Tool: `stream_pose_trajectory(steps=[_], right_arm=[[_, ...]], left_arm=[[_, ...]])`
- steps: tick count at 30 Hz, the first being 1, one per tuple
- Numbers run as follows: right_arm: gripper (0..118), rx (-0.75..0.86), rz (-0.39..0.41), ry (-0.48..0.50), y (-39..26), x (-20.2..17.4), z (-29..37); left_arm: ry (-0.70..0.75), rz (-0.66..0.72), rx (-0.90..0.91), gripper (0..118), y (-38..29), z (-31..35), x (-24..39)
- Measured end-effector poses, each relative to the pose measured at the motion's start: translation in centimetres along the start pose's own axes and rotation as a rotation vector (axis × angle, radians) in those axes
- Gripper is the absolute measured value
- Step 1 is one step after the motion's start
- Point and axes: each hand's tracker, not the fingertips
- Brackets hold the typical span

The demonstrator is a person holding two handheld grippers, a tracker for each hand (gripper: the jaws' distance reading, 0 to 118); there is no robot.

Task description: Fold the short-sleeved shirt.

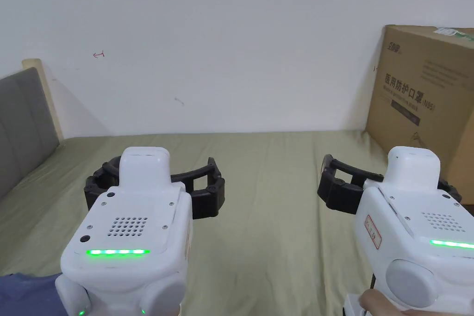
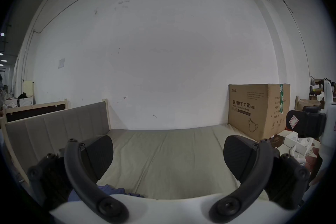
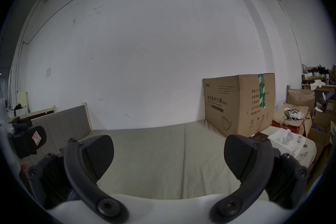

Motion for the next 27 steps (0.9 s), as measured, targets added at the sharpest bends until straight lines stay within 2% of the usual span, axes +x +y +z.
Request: stream_pose_trajectory(steps=[5, 7, 9, 10, 11, 12, 13, 14, 15, 17, 20, 27], right_arm=[[118, 0.009, 0.021, -0.013, 0.1, -0.3, 0.3], [118, 0.017, 0.010, 0.029, 0.3, -0.3, 0.6], [117, 0.027, 0.032, 0.025, 0.3, -0.6, 0.7], [117, 0.031, 0.053, 0.022, 0.1, -0.8, 0.8], [115, 0.026, 0.069, 0.027, -0.1, -0.9, 0.8], [109, 0.027, 0.082, 0.019, -0.2, -1.1, 0.9], [77, 0.036, 0.098, 0.019, -0.4, -1.2, 1.1], [29, 0.033, 0.107, 0.014, -0.4, -1.3, 1.0], [0, 0.011, 0.112, 0.007, -0.5, -1.2, 0.7], [0, -0.016, 0.038, 0.065, -0.8, -0.4, 0.7], [0, -0.029, 0.058, 0.010, -0.8, 0.1, 0.4], [0, -0.047, 0.004, 0.017, -0.8, 1.3, 0.4]], left_arm=[[0.004, -0.009, -0.008, 118, 0.1, -0.1, 0.0], [0.012, -0.021, -0.016, 118, 0.0, -0.2, 0.2], [0.031, -0.042, -0.020, 118, -0.2, -0.2, 0.4], [0.031, -0.047, -0.026, 115, -0.2, -0.2, 0.4], [0.025, -0.051, -0.032, 106, -0.2, -0.2, 0.4], [0.001, -0.055, -0.046, 88, -0.2, -0.2, 0.3], [-0.008, -0.065, -0.065, 47, -0.2, -0.4, 0.3], [-0.013, -0.074, -0.093, 16, -0.3, -0.8, 0.4], [-0.017, -0.076, -0.120, 3, -0.5, -1.1, 0.4], [-0.011, -0.057, -0.119, 3, -0.9, -1.0, 0.3], [-0.035, -0.016, -0.129, 2, -1.2, -0.9, 0.0], [-0.049, -0.006, -0.141, 0, -1.6, -1.2, -0.5]])
